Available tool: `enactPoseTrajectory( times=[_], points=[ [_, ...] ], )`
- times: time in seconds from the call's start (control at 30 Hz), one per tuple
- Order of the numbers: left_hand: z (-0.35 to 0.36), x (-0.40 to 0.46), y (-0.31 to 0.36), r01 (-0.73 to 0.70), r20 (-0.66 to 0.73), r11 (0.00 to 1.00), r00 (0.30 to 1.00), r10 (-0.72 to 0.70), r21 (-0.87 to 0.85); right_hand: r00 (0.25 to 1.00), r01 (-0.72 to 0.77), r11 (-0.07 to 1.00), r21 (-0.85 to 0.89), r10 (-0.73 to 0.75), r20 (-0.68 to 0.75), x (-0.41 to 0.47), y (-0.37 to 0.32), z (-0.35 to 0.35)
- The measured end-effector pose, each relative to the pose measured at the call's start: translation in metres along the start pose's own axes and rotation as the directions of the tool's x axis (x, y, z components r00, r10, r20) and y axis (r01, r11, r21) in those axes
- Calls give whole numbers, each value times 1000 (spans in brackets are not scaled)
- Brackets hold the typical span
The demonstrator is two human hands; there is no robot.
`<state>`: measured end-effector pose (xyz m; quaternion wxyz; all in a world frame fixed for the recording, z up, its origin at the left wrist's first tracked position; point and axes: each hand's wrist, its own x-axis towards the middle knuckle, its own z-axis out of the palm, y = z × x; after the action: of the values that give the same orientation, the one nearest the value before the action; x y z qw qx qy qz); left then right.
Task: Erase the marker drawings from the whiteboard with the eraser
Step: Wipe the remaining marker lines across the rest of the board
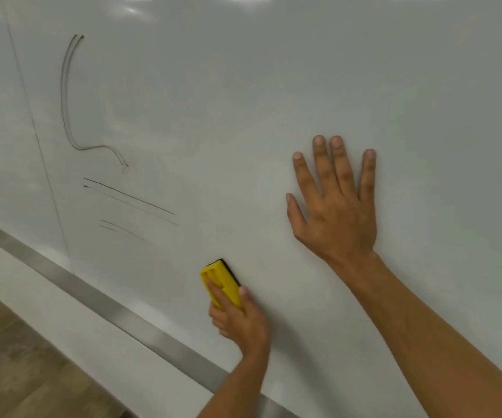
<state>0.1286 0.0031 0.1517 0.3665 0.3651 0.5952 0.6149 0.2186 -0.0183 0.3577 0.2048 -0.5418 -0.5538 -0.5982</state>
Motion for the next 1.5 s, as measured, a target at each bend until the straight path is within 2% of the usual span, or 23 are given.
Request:
enactPoseTrajectory(
  times=[0.13, 0.2, 0.27, 0.3, 0.37, 0.4, 0.47, 0.57, 0.67, 0.77, 0.87, 0.97, 1.03, 1.07, 1.13, 1.17, 1.2, 1.23, 1.27, 1.3, 1.43, 1.5],
  points=[
    [2, 15, -2, 126, -21, 992, 992, -127, -32, 1000, 1, 1000, -15, -1, 14, 1, 0, 2],
    [2, 9, 6, 84, -10, 996, 996, -84, -1, 1000, -2, 1000, -5, 2, 9, 0, 0, 2],
    [1, -7, 22, -139, 36, 990, 990, 138, 27, 1000, -3, 1000, 6, 3, 2, 0, -2, 2],
    [2, -20, 32, -293, 76, 955, 954, 290, 40, 1000, -4, 1000, 9, 4, -2, 1, -2, 2],
    [10, -45, 44, -545, 159, 837, 832, 532, 53, 1000, -7, 1000, 13, 7, -13, 1, -2, 3],
    [13, -53, 47, -617, 173, 785, 780, 601, 54, 1000, -7, 1000, 17, 8, -18, 0, -1, 3],
    [16, -56, 47, -677, 169, 735, 731, 662, 49, 1000, -7, 1000, 24, 7, -27, -1, 0, 3],
    [12, -43, 43, -667, 160, 743, 740, 653, 52, 1000, -2, 1000, 28, 3, -27, -1, 1, 1],
    [4, -13, 43, -517, 88, 854, 855, 512, 56, 999, -10, 999, 46, 11, -34, -1, 1, 0],
    [-14, 44, 43, -411, 21, 909, 912, 411, 73, 999, -18, 999, 52, 20, -46, -2, -1, 1],
    [-27, 103, 56, -340, -31, 935, 938, 344, 101, 998, -21, 999, 41, 24, -56, -1, -2, 1],
    [-29, 127, 69, -381, -43, 919, 921, 387, 105, 996, -33, 999, 32, 36, -85, 0, -5, 3],
    [-29, 115, 69, -499, 22, 858, 865, 501, 121, 993, -38, 999, 32, 42, -111, 1, -6, 3],
    [-29, 102, 64, -600, 84, 789, 800, 595, 129, 990, -50, 998, 38, 55, -131, 1, -6, 4],
    [-28, 77, 48, -806, 224, 577, 591, 775, 132, 977, -94, 991, 95, 110, -182, 4, -12, 5],
    [-27, 69, 42, -866, 270, 487, 499, 823, 117, 969, -105, 984, 143, 133, -207, 8, -19, 5],
    [-25, 67, 38, -896, 291, 434, 443, 848, 96, 965, -95, 978, 184, 136, -226, 13, -29, 6],
    [-23, 70, 37, -909, 291, 409, 414, 862, 79, 964, -68, 975, 213, 120, -238, 18, -41, 7],
    [-23, 77, 39, -911, 271, 406, 410, 871, 72, 967, -34, 972, 234, 92, -239, 24, -53, 9],
    [-24, 86, 43, -900, 245, 430, 434, 867, 76, 971, -3, 968, 249, 62, -229, 30, -65, 12],
    [-39, 158, 58, -744, 80, 660, 668, 740, 104, 992, 6, 977, 211, 20, -121, 45, -91, 29],
    [-51, 204, 63, -668, 4, 738, 742, 671, 98, 993, -24, 989, 147, 41, -113, 46, -97, 37]
  ],
)
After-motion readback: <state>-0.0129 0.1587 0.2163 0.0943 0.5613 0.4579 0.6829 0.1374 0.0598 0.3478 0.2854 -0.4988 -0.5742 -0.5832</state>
